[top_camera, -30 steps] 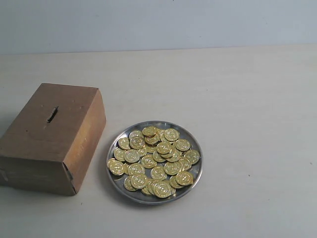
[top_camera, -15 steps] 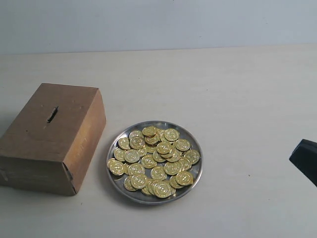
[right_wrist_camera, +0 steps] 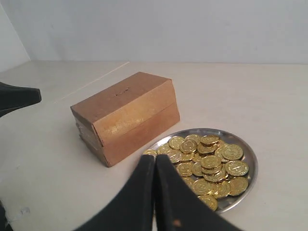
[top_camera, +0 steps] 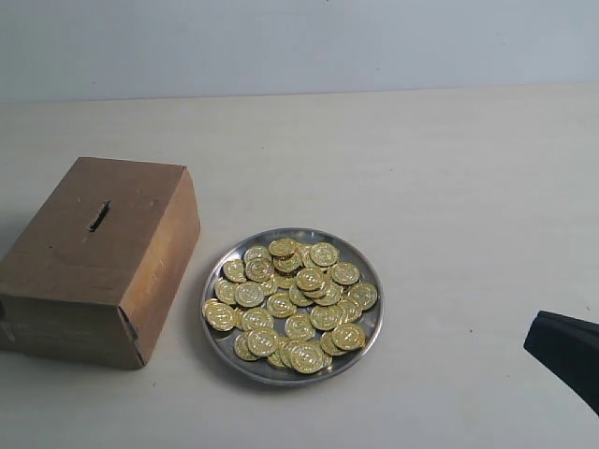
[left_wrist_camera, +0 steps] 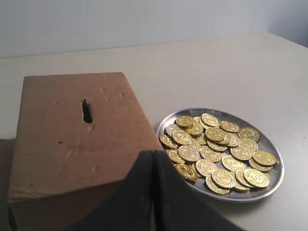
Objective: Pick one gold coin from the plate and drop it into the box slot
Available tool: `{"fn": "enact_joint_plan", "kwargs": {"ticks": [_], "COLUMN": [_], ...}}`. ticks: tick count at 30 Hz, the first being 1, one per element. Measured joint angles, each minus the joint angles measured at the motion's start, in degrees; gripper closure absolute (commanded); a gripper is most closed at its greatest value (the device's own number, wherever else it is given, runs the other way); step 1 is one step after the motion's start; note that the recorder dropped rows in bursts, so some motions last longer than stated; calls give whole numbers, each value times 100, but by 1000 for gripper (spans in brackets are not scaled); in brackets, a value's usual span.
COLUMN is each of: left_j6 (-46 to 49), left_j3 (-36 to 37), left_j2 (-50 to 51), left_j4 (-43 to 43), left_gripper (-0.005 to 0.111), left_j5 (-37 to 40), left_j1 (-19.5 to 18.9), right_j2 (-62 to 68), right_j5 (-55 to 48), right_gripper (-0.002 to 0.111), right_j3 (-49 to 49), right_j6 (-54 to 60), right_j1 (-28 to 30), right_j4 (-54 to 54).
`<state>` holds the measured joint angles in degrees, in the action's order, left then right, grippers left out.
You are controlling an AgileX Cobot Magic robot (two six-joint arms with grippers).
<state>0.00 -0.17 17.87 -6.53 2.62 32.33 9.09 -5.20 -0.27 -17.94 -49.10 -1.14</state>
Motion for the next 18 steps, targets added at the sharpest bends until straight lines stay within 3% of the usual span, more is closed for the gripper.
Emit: {"fn": "enact_joint_plan", "kwargs": {"ticks": [11,18], "left_j6": [41,52], "left_j3": [0,9], "left_j2": [0,0], "left_j4": [11,11], "left_gripper": [105,105], "left_j5": [38,38], "left_j1": [0,0], "right_j2": [-88,-268], "right_j5": [0,-63], "right_gripper": [108,108], "right_j3": [0,0], "right_j6": [7,103], "right_j1": [114,2834], "right_j4": [-18,-130]}}
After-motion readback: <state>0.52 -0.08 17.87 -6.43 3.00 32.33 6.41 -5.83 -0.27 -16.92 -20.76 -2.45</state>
